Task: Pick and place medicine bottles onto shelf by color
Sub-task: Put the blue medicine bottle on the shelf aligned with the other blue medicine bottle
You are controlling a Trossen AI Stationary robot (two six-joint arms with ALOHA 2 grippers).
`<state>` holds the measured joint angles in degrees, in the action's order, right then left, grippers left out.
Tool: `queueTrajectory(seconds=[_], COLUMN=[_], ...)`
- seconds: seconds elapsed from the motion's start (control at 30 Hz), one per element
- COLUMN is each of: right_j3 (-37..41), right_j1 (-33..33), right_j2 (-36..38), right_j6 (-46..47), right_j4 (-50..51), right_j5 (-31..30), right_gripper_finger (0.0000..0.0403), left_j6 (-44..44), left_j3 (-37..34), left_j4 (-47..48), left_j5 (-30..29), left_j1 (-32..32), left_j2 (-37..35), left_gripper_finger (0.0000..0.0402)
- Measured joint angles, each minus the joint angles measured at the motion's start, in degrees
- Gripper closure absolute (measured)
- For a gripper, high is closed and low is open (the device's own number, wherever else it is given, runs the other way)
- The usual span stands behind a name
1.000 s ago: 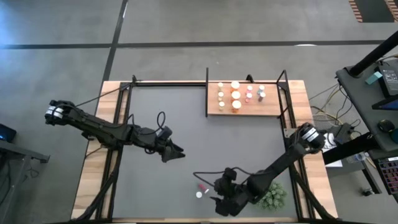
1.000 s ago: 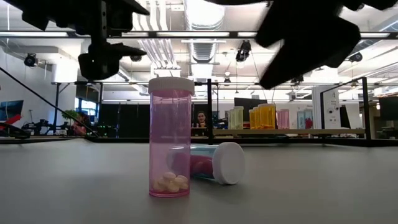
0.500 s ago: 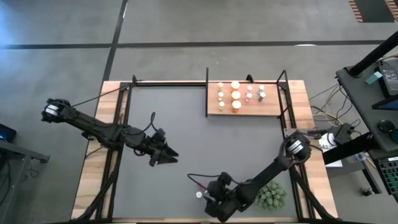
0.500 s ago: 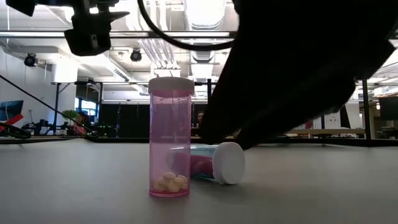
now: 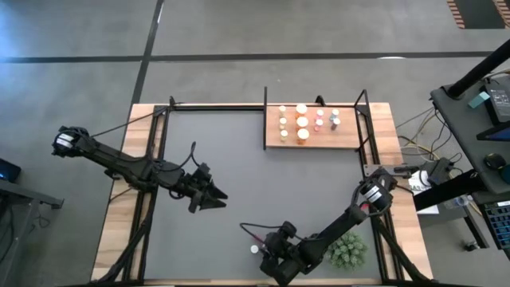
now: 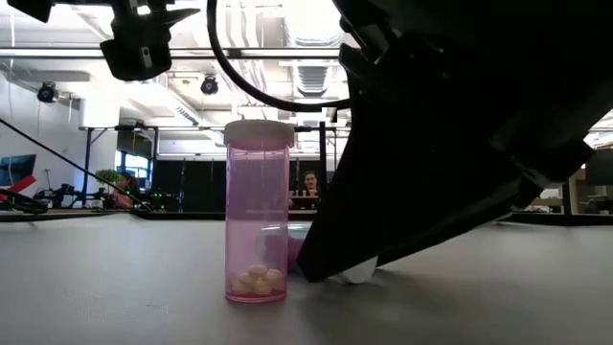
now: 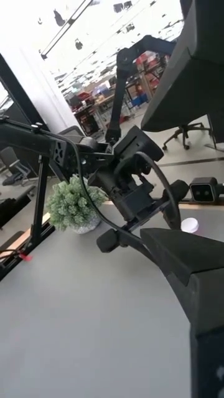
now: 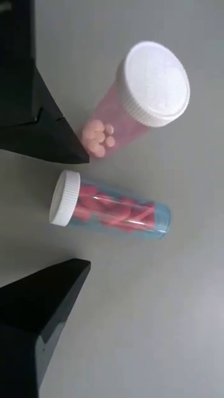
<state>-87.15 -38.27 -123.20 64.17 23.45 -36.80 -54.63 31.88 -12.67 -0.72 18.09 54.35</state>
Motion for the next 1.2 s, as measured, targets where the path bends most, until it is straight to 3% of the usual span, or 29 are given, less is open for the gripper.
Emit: queueTrajectory(seconds=[0.73, 0.97, 1.2], right_j3=[0.2, 0.3, 0.3], right_j1=[0.2, 0.2, 0.2], right_j2=[1.6, 4.7, 15.3], right_j6=[-3.2, -3.3, -8.0], right_j4=[6.6, 12.6, 28.5], right_j5=[1.1, 1.3, 1.8], right_gripper_finger=[0.0293, 0.0293, 0.0292], left_j6=[0.0, -0.1, -0.1], left_j3=[0.0, 0.0, 0.0], left_j4=[0.2, 0.4, 0.4], left_j5=[-2.8, -2.8, -3.0], left_j1=[0.0, 0.0, 0.0], left_j2=[0.0, 0.0, 0.0], left_gripper_finger=[0.0151, 0.0151, 0.0151])
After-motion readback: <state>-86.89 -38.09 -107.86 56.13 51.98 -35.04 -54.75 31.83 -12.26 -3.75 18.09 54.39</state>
